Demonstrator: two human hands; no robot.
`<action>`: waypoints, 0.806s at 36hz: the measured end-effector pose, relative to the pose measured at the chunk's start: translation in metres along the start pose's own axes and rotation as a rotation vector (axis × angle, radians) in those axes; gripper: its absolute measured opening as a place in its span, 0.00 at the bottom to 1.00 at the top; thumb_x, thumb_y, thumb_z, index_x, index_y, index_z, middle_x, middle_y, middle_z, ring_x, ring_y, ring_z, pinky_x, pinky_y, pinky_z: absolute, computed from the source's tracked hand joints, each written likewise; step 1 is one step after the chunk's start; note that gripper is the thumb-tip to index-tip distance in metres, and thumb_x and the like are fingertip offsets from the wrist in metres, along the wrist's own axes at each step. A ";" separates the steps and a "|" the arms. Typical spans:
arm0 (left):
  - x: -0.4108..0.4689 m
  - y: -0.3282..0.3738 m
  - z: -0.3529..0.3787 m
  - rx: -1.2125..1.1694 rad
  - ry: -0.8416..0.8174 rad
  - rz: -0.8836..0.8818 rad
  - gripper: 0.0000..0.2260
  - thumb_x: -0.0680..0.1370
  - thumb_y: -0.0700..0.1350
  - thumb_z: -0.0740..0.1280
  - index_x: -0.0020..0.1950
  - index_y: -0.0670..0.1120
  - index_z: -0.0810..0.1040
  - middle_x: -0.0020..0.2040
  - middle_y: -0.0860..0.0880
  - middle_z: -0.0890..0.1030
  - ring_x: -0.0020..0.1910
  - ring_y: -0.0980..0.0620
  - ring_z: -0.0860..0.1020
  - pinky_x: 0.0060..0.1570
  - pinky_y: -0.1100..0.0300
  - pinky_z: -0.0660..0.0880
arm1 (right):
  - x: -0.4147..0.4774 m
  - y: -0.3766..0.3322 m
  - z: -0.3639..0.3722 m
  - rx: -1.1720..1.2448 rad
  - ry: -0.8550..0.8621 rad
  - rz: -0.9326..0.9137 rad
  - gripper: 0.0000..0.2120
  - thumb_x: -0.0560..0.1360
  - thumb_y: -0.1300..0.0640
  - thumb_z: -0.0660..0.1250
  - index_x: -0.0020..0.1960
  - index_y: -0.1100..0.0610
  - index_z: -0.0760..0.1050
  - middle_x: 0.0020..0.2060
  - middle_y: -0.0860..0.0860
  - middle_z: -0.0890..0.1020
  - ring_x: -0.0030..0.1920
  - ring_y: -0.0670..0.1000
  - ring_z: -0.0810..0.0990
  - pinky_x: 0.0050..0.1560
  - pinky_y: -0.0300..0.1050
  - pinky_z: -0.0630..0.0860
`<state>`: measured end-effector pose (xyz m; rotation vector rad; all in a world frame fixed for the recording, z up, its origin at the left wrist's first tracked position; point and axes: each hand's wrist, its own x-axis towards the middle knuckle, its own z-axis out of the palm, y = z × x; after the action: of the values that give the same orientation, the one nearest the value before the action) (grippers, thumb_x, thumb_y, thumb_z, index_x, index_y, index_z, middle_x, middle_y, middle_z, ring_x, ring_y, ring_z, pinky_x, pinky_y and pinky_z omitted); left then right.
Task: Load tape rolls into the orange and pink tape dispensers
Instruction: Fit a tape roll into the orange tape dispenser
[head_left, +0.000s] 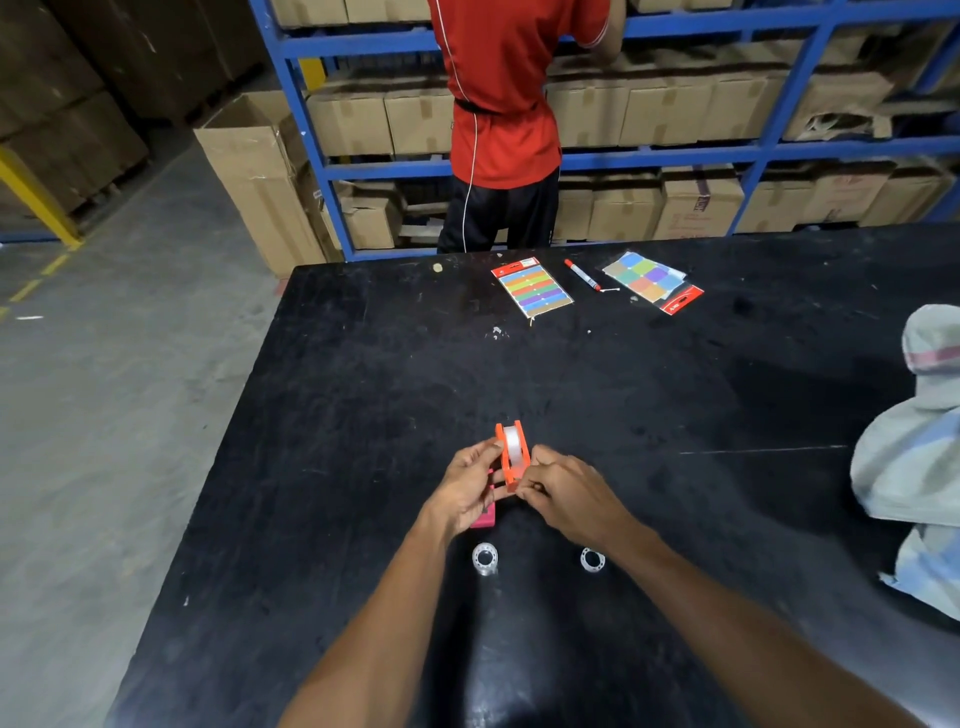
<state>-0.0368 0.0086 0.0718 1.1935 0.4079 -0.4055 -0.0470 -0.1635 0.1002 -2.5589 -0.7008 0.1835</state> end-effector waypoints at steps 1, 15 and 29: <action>0.001 0.000 0.000 -0.002 -0.006 -0.001 0.12 0.83 0.45 0.60 0.60 0.41 0.79 0.46 0.43 0.86 0.40 0.50 0.85 0.40 0.56 0.83 | -0.001 0.002 0.005 -0.020 0.033 -0.006 0.10 0.79 0.50 0.62 0.45 0.49 0.82 0.40 0.42 0.67 0.40 0.49 0.75 0.44 0.44 0.69; 0.013 -0.007 0.007 -0.098 -0.039 -0.028 0.14 0.83 0.43 0.60 0.64 0.36 0.75 0.46 0.40 0.85 0.41 0.47 0.86 0.45 0.48 0.84 | 0.015 0.048 0.013 0.608 0.214 0.334 0.05 0.77 0.58 0.69 0.50 0.52 0.82 0.37 0.47 0.84 0.34 0.43 0.81 0.41 0.36 0.77; 0.058 -0.050 0.023 0.058 0.146 -0.035 0.13 0.83 0.42 0.60 0.63 0.41 0.79 0.48 0.46 0.87 0.48 0.49 0.85 0.54 0.53 0.80 | 0.037 0.089 0.062 0.715 0.094 0.414 0.13 0.78 0.57 0.68 0.62 0.53 0.82 0.51 0.48 0.87 0.42 0.39 0.83 0.35 0.35 0.80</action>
<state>-0.0107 -0.0343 0.0093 1.2778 0.5472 -0.3635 0.0090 -0.1867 0.0030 -1.9634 -0.0282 0.3695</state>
